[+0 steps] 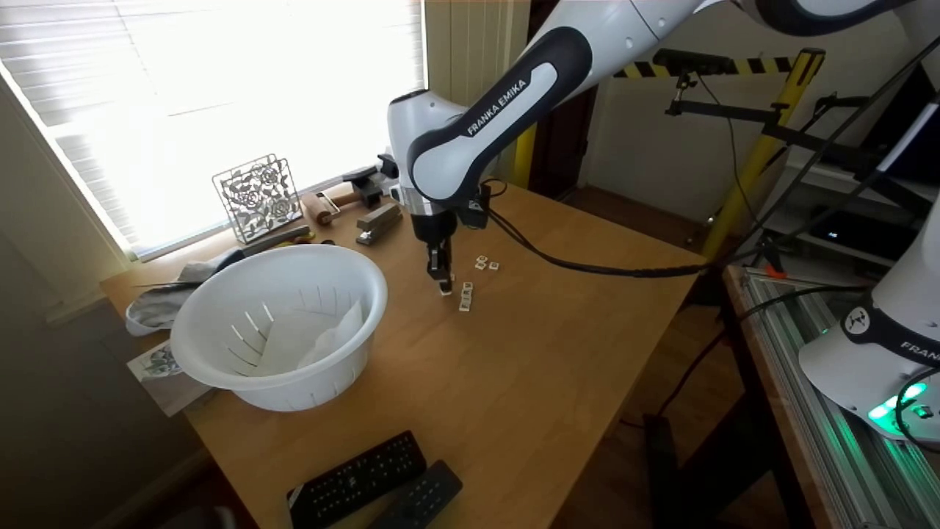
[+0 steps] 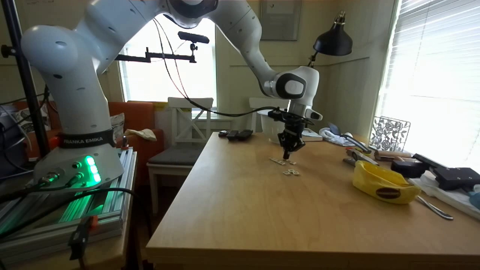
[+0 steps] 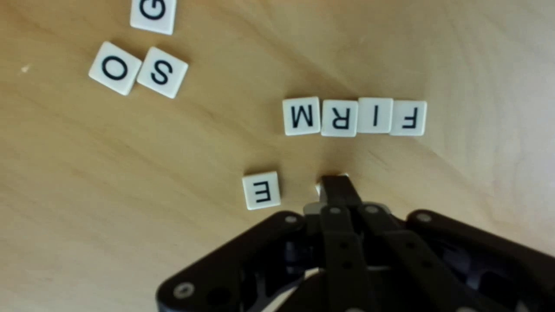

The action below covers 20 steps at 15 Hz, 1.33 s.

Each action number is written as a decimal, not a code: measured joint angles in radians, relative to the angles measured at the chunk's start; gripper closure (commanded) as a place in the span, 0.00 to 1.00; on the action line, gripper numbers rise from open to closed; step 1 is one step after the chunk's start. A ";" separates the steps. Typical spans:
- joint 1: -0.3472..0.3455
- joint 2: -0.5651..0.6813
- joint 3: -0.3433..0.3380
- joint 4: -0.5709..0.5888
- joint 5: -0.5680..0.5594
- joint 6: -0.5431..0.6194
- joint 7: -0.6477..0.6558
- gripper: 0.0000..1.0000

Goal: Create the word 'Firm' using the letter tiles.

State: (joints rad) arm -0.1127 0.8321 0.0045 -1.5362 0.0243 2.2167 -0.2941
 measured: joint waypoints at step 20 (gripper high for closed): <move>-0.022 -0.024 -0.077 -0.003 -0.001 0.047 0.106 1.00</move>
State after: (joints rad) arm -0.1348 0.8083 -0.0726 -1.5392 0.0238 2.2638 -0.1884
